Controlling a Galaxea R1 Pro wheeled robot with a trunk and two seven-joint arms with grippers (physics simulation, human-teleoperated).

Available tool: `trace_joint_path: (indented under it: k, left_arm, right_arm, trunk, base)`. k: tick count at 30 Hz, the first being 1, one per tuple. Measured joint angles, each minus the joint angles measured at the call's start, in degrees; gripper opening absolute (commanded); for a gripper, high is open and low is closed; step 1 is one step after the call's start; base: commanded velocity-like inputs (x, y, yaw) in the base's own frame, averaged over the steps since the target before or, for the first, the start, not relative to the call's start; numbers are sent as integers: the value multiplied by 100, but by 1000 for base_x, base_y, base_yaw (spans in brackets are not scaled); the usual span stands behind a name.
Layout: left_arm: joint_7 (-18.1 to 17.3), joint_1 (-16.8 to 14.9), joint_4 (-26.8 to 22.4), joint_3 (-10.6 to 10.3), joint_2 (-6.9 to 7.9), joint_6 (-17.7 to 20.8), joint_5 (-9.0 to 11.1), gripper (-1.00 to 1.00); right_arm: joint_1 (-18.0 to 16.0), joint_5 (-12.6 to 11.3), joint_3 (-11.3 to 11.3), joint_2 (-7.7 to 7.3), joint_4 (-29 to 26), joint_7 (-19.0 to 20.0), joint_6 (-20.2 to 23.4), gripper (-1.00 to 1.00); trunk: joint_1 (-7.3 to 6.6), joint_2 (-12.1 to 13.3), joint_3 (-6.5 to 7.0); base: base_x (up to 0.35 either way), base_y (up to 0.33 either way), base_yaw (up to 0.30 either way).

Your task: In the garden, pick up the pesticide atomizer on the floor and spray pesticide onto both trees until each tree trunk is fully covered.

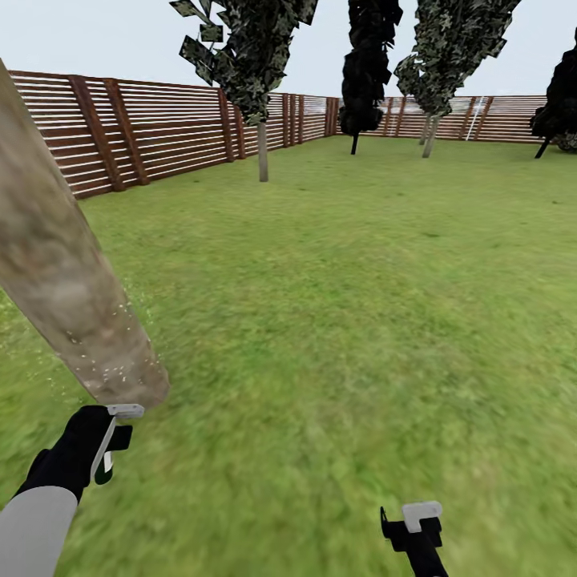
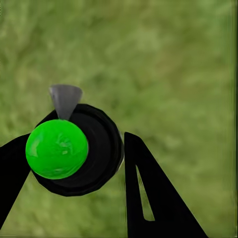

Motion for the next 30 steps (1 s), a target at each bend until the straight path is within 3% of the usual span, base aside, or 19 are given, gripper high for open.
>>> trace_joint_path:
  k: [30]
  left_arm:
    - [0, 0, -1, 0, -8, 3, 2, -100]
  right_arm:
    - [0, 0, 9, 15, 1, 0, 0, 100]
  trunk:
    - [-1, 0, 0]
  base:
    - [177, -250, 273]
